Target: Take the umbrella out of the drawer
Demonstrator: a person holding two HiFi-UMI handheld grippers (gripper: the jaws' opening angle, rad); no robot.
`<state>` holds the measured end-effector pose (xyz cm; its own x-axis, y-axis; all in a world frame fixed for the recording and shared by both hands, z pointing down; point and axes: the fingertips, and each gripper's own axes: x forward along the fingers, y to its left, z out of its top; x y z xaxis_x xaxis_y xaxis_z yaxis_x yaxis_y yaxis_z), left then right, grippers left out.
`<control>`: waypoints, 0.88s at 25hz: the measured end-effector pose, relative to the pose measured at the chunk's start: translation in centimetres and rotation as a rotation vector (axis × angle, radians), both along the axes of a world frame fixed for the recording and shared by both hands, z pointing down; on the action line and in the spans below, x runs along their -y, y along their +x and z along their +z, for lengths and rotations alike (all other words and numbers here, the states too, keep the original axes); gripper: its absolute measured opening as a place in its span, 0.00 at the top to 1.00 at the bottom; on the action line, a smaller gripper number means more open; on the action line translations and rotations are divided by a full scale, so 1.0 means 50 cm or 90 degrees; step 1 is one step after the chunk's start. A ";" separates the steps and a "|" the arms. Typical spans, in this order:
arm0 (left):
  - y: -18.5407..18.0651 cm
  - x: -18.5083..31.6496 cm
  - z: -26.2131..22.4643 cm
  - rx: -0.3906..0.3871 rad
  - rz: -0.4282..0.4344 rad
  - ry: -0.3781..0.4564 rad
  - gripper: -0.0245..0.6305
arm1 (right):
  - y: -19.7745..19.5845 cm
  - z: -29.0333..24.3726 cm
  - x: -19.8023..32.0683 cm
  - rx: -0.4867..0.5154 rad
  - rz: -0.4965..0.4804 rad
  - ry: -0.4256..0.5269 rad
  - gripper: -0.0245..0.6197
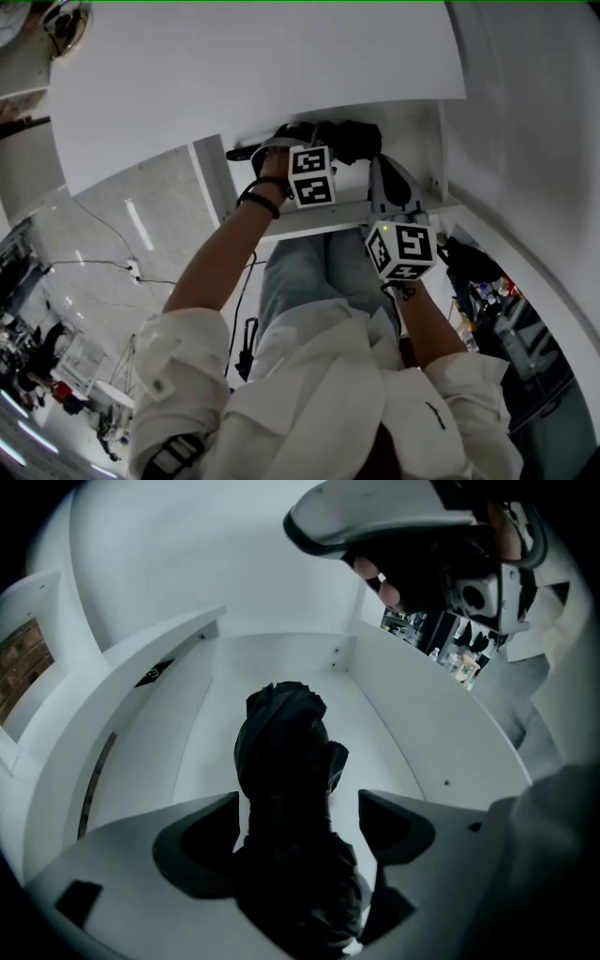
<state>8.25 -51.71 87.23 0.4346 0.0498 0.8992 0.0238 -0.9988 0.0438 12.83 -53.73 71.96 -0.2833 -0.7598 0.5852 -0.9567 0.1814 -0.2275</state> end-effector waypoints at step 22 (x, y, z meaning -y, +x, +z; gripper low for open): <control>-0.007 0.008 0.050 0.111 0.030 0.003 0.54 | 0.012 -0.013 -0.013 0.005 -0.011 0.010 0.94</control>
<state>7.90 -52.10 89.71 0.2697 0.0615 0.9610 0.0636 -0.9969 0.0460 13.44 -53.10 71.33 -0.3007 -0.7644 0.5703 -0.9516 0.2011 -0.2323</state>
